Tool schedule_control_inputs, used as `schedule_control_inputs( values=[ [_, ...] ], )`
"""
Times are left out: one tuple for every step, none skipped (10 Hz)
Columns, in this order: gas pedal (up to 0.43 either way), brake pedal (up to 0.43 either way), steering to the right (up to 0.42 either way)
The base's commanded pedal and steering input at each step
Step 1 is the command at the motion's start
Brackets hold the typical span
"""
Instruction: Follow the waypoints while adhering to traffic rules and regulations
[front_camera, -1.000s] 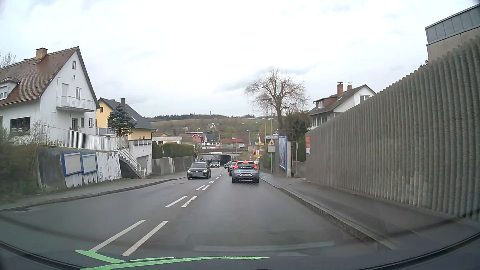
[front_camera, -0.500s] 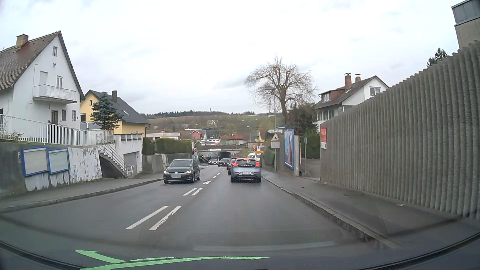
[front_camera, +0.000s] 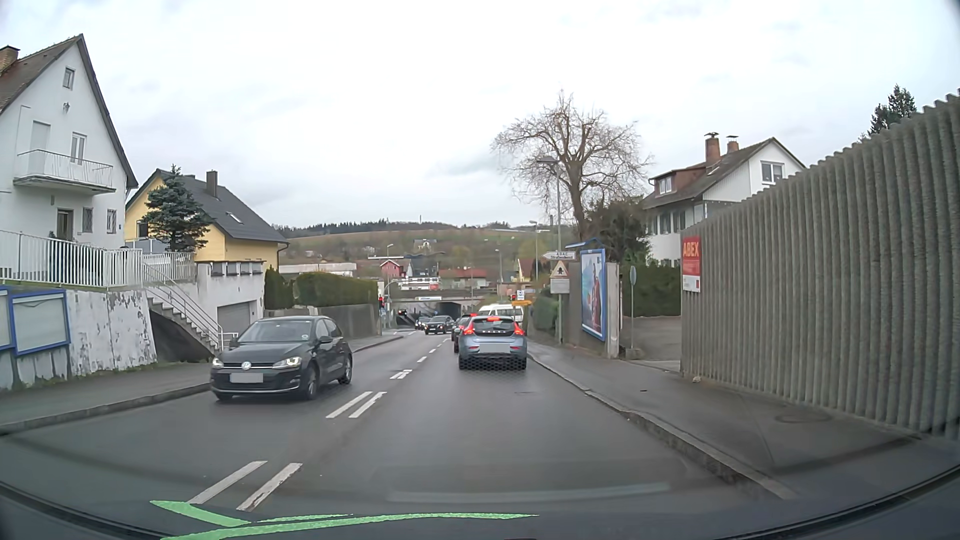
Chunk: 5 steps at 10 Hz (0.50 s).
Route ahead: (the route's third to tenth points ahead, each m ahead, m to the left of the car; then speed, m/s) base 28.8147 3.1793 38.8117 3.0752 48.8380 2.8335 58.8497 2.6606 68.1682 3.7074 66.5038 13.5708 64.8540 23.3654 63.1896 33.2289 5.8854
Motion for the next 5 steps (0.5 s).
schedule_control_inputs(
  values=[
    [0.000,0.268,-0.002],
    [0.000,0.268,-0.002],
    [0.000,0.268,-0.002],
    [0.000,0.268,-0.002],
    [0.000,0.268,-0.002]
  ],
)
